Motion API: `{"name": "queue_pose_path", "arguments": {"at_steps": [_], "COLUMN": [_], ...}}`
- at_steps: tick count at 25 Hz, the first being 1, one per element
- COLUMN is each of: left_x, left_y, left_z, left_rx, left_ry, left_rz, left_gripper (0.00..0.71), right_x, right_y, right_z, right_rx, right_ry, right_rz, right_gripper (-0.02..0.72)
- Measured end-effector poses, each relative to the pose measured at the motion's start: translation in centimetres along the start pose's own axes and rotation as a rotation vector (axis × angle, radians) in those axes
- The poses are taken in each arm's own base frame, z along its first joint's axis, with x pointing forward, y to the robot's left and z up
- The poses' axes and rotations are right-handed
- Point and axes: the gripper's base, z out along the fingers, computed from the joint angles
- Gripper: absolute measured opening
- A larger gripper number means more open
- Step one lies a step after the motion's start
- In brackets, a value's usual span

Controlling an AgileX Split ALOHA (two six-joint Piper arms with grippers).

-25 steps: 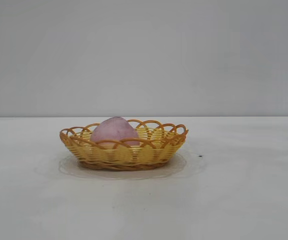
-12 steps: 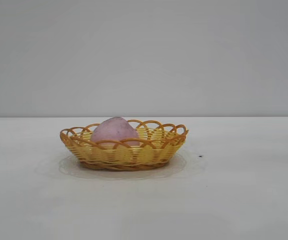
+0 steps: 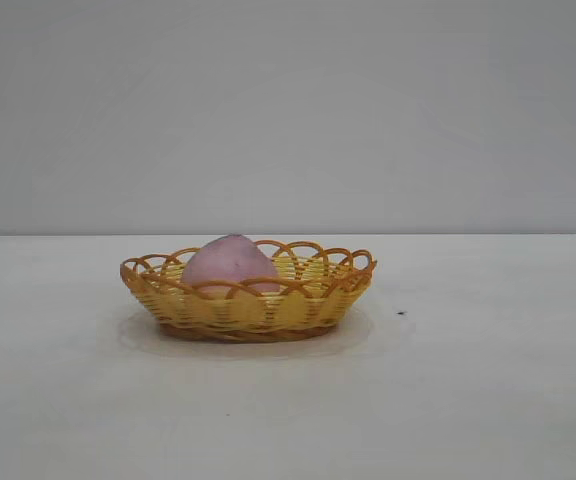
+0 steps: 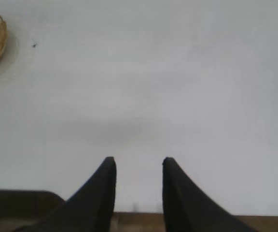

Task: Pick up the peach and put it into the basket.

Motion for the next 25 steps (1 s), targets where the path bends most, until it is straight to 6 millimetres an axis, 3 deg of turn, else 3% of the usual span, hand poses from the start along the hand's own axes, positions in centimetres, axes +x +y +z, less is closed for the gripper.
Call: {"name": "queue_pose_path", "arguments": {"at_steps": [6, 17, 25], "left_x": [0.0, 0.0, 0.0], "left_y": [0.0, 0.0, 0.0], "left_z": [0.0, 0.0, 0.0], "left_rx": [0.0, 0.0, 0.0], "left_ry": [0.0, 0.0, 0.0], "left_rz": [0.0, 0.0, 0.0], "left_gripper": [0.43, 0.43, 0.43], "right_x": [0.2, 1.6, 1.8], "right_y": [-0.2, 0.1, 0.2], "right_z": [0.6, -1.1, -1.2], "right_rx": [0.03, 0.073, 0.054], "right_ry": [-0.025, -0.182, -0.196], "right_rz": [0.008, 0.014, 0.01], "right_gripper": [0.232, 0.232, 0.232]}}
